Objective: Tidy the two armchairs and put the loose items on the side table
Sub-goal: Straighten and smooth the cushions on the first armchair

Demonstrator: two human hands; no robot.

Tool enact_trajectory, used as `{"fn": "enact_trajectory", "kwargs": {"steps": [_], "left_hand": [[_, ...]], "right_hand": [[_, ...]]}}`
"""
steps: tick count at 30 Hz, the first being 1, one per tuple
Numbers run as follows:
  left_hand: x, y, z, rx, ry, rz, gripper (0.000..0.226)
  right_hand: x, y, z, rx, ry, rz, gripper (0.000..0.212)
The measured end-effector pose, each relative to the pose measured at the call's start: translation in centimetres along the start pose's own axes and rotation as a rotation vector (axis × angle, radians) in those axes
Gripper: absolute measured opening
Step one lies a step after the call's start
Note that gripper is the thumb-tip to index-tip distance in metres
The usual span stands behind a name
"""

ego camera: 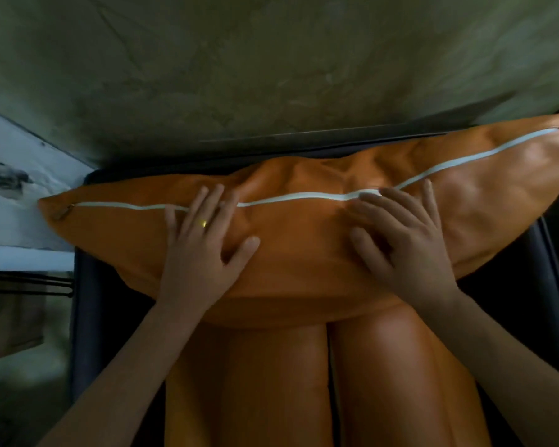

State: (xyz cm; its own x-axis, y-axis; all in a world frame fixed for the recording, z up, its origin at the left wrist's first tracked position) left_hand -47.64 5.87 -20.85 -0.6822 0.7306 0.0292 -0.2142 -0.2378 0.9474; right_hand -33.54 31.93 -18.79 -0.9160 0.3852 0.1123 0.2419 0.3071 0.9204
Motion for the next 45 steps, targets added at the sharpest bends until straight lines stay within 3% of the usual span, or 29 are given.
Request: {"fn": "enact_trajectory", "kwargs": {"steps": [5,12,17,20,24,31,35,37,40,42,45], "left_hand": [[-4.0,-2.8,0.1,0.063,0.036,-0.071,0.081],[1.5,-6.2,-1.7,0.211,0.107,-0.185,0.079],[1.7,-4.5,-2.1,0.196,0.088,-0.245,0.079],[0.7,-2.7,-3.3,0.205,0.076,-0.218,0.080],[-1.0,-0.8,-7.7,0.248,0.229,-0.100,0.079],[0.4,-1.2,-10.5,0.166,0.358,-0.152,0.082],[0.4,-0.3,-7.3,0.102,0.503,-0.044,0.079],[1.4,-0.8,-2.0,0.099,0.409,0.045,0.069],[3.9,-3.1,3.5,0.096,0.094,0.026,0.057],[5.0,-4.2,2.1,0.101,0.103,-0.048,0.058],[4.2,-4.3,-4.4,0.190,0.252,-0.051,0.059]], "right_hand": [[-3.4,-2.9,2.4,-0.151,-0.105,-0.076,0.061],[1.9,-6.7,3.5,-0.260,-0.127,-0.142,0.062],[2.3,-5.8,3.2,-0.246,-0.134,-0.193,0.064],[2.1,-3.4,4.5,-0.244,-0.135,-0.114,0.063],[3.7,0.0,9.1,-0.284,-0.349,0.079,0.061],[7.0,0.9,13.0,-0.310,-0.509,-0.074,0.068],[7.4,0.5,9.5,-0.234,-0.694,0.016,0.061],[7.3,-0.7,4.5,-0.162,-0.600,0.042,0.058],[6.4,-4.6,-2.2,-0.156,-0.149,-0.109,0.054],[6.2,-6.0,-1.3,-0.212,-0.068,-0.191,0.053],[7.5,-4.2,6.5,-0.354,-0.140,-0.124,0.055]]}}
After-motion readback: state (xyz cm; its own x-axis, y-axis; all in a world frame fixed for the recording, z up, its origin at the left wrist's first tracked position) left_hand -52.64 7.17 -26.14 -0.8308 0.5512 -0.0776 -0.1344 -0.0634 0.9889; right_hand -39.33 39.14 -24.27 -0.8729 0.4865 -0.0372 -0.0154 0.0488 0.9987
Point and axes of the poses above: each hand's wrist, its own x-axis towards the middle knuckle, its own y-axis out of the back of the hand, z = x × y, the point moved 1 cm from there along x, towards the middle knuckle, and after that the axes turned 10 degrees about -y, right-handed, at the moved point
